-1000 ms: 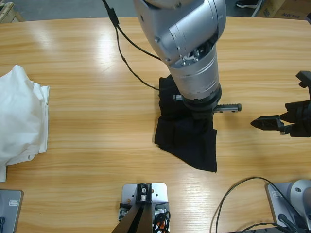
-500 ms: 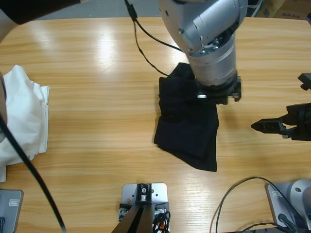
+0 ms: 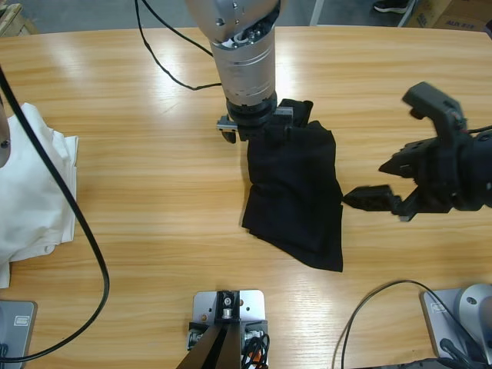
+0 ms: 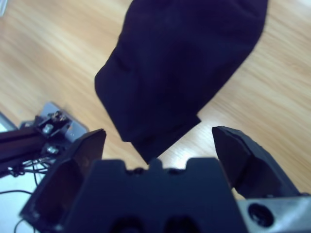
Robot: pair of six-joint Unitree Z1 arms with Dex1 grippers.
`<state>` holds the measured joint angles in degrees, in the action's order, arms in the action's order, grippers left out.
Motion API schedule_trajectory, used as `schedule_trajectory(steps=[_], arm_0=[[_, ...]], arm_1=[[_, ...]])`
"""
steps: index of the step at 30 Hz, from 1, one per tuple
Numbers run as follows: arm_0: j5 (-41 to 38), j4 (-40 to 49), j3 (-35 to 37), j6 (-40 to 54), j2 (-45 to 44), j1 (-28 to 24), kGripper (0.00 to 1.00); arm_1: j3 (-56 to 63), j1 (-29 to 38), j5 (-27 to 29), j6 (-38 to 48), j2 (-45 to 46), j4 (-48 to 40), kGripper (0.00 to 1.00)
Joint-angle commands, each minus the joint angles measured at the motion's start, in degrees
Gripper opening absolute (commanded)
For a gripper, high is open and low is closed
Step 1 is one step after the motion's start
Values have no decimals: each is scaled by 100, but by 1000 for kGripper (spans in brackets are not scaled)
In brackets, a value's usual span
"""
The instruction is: Fold clothes
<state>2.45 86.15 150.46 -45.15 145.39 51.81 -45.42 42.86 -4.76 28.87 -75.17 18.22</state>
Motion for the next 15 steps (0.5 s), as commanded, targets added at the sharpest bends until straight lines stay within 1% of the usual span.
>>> schedule_trajectory(steps=[1,3,4,5,7,8,9,10,12,13,15], arm_0=[[8,323,1513,24,845,-36,941],[-103,323,1650,-55,910,-31,941],[-131,323,1688,-83,923,-26,941],[-140,323,1720,-90,940,-15,941],[-184,323,1752,-97,956,-13,941],[-191,323,1785,-92,968,-13,941],[-222,323,1818,-90,977,-13,941],[-257,323,1841,-96,983,-13,938],[-272,334,1861,-99,974,1,936],[-272,346,1871,-99,965,1,936],[-272,376,1938,-99,933,3,936]], arm_1=[[-23,692,-32,166,-1035,-173,676],[-32,755,-32,190,-1228,-364,493],[-37,769,-15,231,-1272,-426,458],[-37,817,22,250,-1279,-450,445],[-30,1133,256,233,-1168,-391,468],[-35,1385,447,176,-1110,-301,531],[-28,1764,727,74,-1063,-220,648],[-28,2077,947,-50,-1066,-185,669],[-30,2717,1485,-281,-1156,-57,673],[-32,2937,1750,-407,-1218,21,674],[-37,3104,2042,-729,-1327,65,674]])
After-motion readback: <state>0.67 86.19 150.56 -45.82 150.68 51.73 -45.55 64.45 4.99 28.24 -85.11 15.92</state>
